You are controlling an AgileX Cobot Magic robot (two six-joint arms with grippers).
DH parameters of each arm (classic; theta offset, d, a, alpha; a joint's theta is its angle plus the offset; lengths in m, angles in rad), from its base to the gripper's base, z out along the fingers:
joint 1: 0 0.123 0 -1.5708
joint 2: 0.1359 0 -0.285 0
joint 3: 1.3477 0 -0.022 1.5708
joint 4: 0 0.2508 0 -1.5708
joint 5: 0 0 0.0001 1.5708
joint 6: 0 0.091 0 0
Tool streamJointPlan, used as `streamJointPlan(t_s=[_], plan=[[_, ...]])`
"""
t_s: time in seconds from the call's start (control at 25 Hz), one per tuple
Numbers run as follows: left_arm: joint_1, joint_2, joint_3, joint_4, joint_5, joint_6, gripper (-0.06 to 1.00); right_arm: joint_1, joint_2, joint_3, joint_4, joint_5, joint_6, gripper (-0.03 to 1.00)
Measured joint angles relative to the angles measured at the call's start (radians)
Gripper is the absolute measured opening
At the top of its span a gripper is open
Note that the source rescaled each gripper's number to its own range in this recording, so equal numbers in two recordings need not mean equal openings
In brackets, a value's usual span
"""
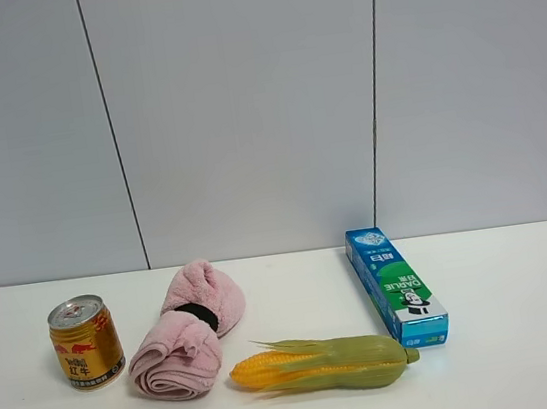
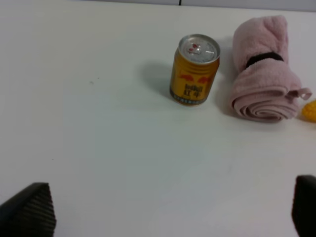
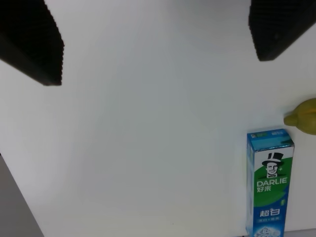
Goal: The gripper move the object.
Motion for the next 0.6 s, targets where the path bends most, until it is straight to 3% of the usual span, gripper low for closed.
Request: streamJointPlan(t_s=[0.6], plan=[[0.000,0.000,0.000,0.014,0.000,0.022,0.98,0.000,0.000,0.000,0.000,0.000,0.000,1.00]])
